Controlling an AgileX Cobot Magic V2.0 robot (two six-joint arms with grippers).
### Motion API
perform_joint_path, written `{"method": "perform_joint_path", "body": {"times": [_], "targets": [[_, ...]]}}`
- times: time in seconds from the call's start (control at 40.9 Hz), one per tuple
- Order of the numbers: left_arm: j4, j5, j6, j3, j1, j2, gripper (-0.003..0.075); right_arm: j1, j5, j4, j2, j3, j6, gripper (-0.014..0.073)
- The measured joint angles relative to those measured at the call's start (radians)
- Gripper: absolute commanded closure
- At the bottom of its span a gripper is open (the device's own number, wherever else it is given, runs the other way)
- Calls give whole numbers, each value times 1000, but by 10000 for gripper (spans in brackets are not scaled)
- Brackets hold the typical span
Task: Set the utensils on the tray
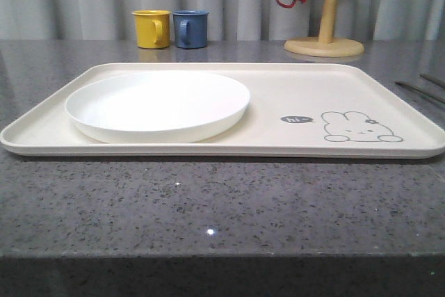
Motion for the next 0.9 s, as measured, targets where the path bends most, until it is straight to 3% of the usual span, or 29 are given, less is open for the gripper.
{"method": "perform_joint_path", "body": {"times": [0.489,0.904], "targets": [[0,0,0,0,0,0,310,6,99,-35,580,-392,0,202],[0,0,0,0,0,0,310,6,145,-59,851,-559,0,216]]}}
